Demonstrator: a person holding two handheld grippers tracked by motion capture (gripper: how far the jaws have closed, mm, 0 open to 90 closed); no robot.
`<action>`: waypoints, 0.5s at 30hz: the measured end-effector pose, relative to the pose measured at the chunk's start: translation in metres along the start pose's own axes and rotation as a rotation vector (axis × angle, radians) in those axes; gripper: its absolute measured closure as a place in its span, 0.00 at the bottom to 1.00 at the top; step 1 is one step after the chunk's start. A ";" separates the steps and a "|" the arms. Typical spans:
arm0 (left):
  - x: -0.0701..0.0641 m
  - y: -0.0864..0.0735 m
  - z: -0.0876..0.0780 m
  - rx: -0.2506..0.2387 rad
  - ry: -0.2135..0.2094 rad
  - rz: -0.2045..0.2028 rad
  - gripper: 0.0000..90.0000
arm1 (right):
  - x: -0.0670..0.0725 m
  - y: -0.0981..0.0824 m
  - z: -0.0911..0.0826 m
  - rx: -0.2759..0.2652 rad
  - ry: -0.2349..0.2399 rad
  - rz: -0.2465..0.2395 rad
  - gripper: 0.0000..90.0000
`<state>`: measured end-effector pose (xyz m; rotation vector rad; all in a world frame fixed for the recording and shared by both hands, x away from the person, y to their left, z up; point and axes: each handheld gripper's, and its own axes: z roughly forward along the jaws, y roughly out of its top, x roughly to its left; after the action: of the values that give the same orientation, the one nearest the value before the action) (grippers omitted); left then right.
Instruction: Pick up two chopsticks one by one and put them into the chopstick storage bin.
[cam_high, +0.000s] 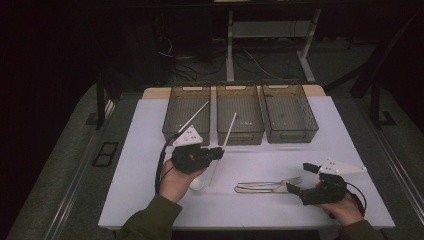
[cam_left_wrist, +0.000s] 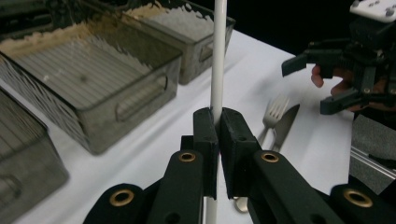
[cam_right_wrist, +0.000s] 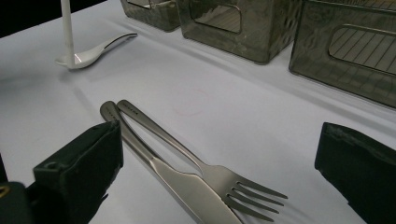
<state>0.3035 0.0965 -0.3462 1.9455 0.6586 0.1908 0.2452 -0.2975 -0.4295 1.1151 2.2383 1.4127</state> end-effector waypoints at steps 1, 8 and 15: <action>0.002 0.004 -0.001 -0.004 0.001 0.002 0.94 | 0.000 0.000 0.000 0.000 -0.001 0.004 0.01; 0.020 0.033 -0.010 -0.014 0.004 0.050 0.94 | 0.000 0.000 0.000 -0.008 -0.003 -0.003 0.01; 0.038 0.062 -0.016 -0.033 0.016 0.087 0.94 | -0.001 0.000 0.000 -0.008 0.001 0.007 0.01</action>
<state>0.3512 0.1089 -0.2905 1.9439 0.5774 0.2698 0.2457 -0.2979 -0.4297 1.1215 2.2299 1.4236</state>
